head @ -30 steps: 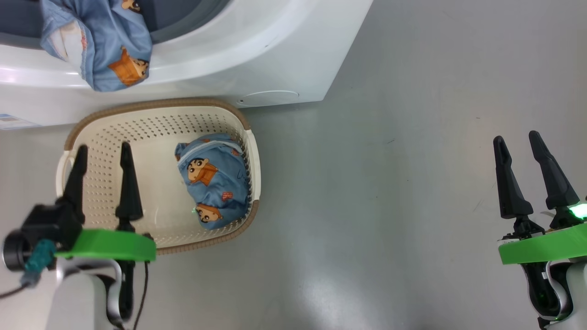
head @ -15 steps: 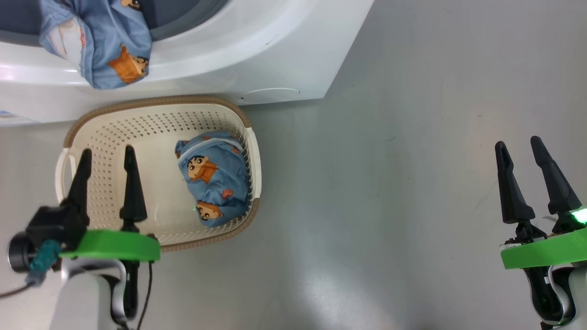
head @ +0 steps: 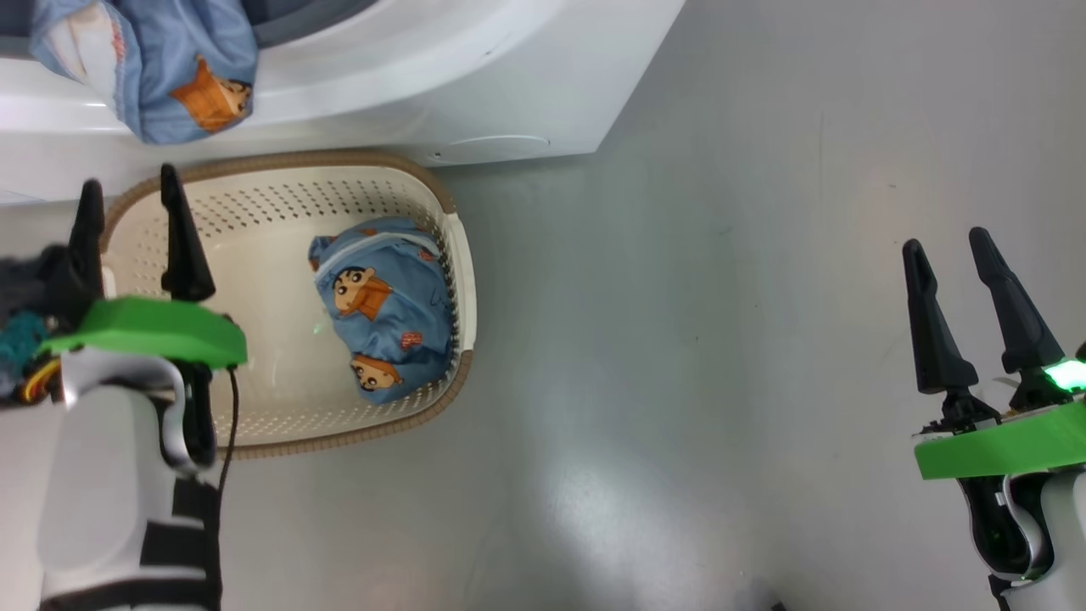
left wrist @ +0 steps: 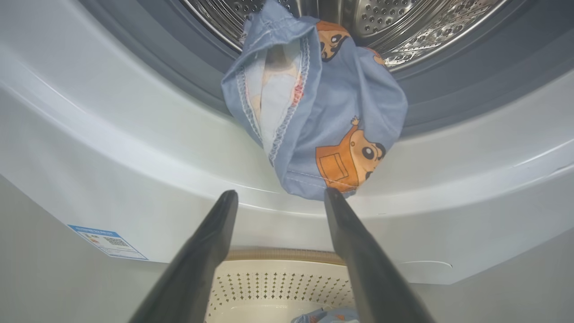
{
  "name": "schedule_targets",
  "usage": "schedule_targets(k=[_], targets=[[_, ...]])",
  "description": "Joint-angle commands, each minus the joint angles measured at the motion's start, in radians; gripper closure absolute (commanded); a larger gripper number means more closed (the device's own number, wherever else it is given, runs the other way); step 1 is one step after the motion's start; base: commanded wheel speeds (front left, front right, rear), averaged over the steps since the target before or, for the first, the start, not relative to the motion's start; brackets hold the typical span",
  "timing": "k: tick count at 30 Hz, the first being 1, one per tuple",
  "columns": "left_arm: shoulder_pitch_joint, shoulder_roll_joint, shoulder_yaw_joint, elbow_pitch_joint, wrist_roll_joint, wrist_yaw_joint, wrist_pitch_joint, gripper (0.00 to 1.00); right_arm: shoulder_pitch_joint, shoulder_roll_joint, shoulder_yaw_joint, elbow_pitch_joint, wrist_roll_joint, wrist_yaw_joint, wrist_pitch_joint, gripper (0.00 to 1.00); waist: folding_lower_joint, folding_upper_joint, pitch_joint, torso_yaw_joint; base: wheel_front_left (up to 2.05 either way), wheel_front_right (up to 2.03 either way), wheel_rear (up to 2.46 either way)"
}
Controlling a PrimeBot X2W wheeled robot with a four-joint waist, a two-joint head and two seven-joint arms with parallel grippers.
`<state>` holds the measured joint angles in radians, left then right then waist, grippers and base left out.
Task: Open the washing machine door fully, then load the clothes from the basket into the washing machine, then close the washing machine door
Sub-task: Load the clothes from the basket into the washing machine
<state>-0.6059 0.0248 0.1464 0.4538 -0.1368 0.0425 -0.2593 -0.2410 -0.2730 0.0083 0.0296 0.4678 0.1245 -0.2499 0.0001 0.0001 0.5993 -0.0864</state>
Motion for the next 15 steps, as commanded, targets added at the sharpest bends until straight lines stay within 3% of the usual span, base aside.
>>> schedule_targets(k=[1, 15], targets=[[-0.019, 0.035, 0.029, 0.004, 0.014, -0.005, -0.002, 0.0, 0.008, -0.013, 0.022, -0.024, -0.008, 0.006, -0.012, 0.0, -0.0001, -0.0001, 0.01, -0.006, 0.0, 0.0, 0.0], [-0.21, 0.082, 0.094, 0.212, 0.049, -0.038, -0.002, 0.0, -0.028, -0.014, 0.05, -0.023, -0.006, 0.006, -0.012, 0.0, -0.0001, -0.0001, 0.036, -0.053, 0.0, 0.0, 0.0]])
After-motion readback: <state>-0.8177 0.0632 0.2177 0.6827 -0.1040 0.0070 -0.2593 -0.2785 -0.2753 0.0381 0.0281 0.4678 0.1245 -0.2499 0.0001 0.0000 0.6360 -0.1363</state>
